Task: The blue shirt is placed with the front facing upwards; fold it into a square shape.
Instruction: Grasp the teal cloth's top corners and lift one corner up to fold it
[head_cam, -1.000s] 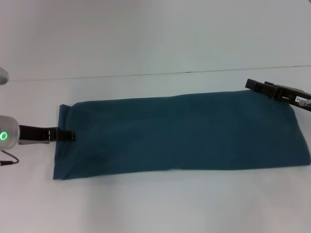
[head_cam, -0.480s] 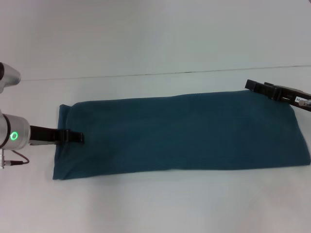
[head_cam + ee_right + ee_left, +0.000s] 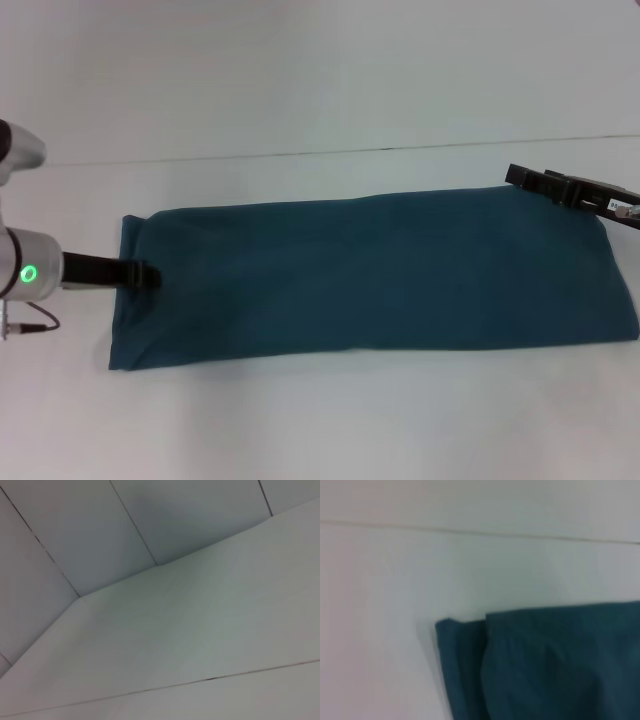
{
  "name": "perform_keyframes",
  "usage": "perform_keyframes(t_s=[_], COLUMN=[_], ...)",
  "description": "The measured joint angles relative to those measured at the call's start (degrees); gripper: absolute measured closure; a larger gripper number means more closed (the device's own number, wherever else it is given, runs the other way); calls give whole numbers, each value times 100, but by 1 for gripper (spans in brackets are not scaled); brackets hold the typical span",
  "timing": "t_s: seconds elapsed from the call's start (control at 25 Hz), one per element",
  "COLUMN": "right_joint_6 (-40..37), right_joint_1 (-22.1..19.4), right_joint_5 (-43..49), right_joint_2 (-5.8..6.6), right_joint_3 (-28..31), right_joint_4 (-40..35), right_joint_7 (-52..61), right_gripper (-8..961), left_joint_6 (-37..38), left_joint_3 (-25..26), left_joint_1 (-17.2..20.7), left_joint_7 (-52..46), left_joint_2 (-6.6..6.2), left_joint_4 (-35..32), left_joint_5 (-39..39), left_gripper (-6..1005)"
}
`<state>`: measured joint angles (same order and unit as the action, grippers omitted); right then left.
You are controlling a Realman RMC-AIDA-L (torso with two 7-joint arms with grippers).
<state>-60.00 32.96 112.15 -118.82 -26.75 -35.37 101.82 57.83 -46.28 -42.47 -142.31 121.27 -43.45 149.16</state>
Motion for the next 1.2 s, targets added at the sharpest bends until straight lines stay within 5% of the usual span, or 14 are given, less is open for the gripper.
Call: perform_keyframes(t_s=[0.28, 0.52, 0.96, 1.2], right_joint_6=[0, 2, -4, -13], right_joint_1=[-6, 1, 21, 20], right_joint_5=[0, 0, 0, -1], right_joint_2=[0, 0, 0, 1], right_joint_3=[4, 4, -3, -6], right_joint_4=[-12, -11, -14, -14], right_joint_7=[16, 24, 31, 31], right_gripper=[201, 202, 204, 204], left_joint_6=[6, 14, 54, 51], left_joint_3=[-6, -10, 4, -11], left_joint_1=[207, 180, 105, -5], left_joint_7=[-228, -278, -432, -562], left_joint_2=[43, 18, -75, -116], left_joint_4=[-361, -258, -68, 114], left_joint_5=[41, 69, 92, 276], left_gripper=[782, 655, 183, 188])
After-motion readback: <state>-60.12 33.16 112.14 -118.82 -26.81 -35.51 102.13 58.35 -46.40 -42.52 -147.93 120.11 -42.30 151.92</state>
